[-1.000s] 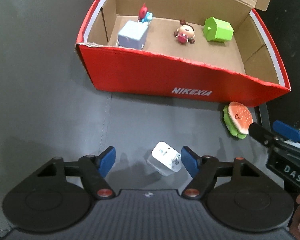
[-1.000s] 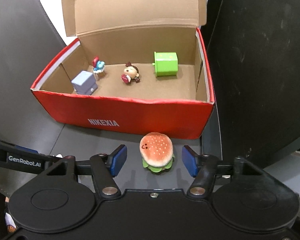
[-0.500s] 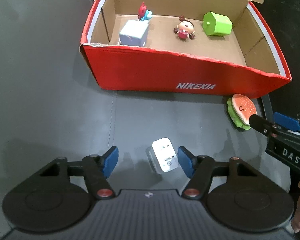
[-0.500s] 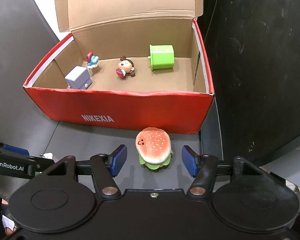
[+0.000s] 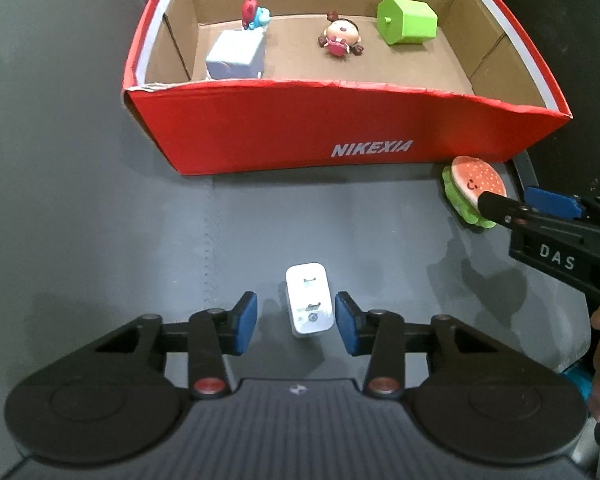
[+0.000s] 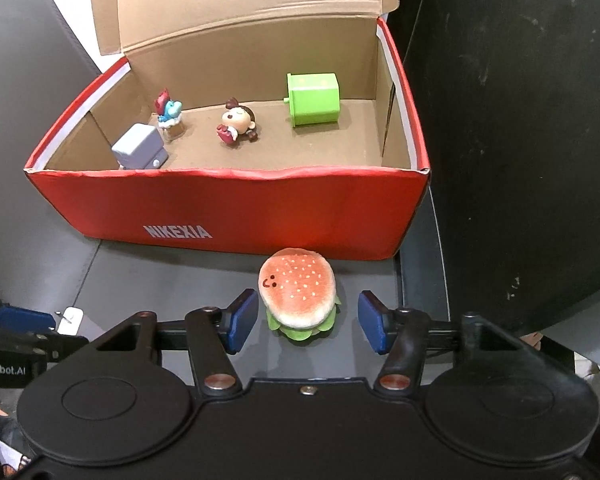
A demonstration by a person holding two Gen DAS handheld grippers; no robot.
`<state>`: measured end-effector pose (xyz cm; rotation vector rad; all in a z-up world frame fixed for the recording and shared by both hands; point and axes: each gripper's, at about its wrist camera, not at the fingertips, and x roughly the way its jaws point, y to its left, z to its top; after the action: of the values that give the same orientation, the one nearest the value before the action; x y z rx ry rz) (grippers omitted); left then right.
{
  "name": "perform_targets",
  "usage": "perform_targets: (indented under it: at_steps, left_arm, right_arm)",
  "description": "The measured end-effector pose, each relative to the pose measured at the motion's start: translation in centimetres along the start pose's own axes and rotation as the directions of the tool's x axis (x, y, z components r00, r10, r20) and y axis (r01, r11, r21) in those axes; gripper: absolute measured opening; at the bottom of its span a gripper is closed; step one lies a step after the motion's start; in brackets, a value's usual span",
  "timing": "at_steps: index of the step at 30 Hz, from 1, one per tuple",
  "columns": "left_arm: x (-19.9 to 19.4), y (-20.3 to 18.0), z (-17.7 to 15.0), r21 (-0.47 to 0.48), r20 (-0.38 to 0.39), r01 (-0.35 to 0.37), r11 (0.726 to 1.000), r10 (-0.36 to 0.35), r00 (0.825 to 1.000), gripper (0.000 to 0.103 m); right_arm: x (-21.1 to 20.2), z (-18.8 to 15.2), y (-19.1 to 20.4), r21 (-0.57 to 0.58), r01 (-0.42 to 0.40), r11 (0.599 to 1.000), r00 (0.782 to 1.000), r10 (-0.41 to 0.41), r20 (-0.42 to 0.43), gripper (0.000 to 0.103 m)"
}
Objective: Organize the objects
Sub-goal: 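Close the left gripper on the white block while the right gripper closes on the burger, then lift the white block with the left tool while the right tool lifts the burger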
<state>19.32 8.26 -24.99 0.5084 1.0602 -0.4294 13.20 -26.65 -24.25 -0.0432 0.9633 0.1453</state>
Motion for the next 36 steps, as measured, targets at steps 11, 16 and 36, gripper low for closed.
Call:
perform_targets:
  at_steps: [11, 16, 36]
  left_arm:
    - [1.9, 0.0, 0.2, -0.016, -0.028, 0.019, 1.000, -0.020, 0.999, 0.021]
    - [1.7, 0.3, 0.2, -0.003, -0.012, 0.023, 1.000, -0.023, 1.000, 0.020]
    - [-1.1, 1.2, 1.1, 0.017, 0.090, 0.005, 1.000, -0.006, 0.996, 0.020]
  right_arm:
    - [1.6, 0.0, 0.4, -0.036, 0.005, 0.999, 1.000, -0.006, -0.013, 0.057]
    - [2.6, 0.1, 0.6, -0.049, -0.004, 0.999, 1.000, 0.003, -0.016, 0.057]
    - [3.5, 0.7, 1.4, -0.096, -0.034, 0.995, 0.999, 0.031, -0.030, 0.040]
